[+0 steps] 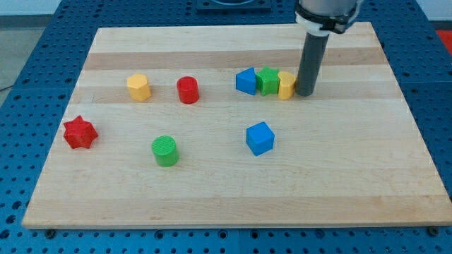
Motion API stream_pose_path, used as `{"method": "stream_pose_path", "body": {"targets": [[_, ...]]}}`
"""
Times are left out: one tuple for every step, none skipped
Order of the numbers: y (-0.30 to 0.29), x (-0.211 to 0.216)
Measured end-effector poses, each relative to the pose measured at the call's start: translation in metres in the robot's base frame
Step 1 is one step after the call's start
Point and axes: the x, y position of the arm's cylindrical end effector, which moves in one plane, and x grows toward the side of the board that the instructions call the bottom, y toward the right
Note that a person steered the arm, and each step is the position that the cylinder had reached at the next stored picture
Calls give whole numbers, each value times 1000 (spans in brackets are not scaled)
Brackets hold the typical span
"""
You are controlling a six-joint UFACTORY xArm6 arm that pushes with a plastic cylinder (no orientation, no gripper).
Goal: Nudge the blue cube little bit down
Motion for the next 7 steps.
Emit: {"method": "stream_pose_path", "body": {"targets": [[0, -6], [0, 10], [0, 23], [0, 24], [0, 66], [-8, 103], [-18, 106]]}}
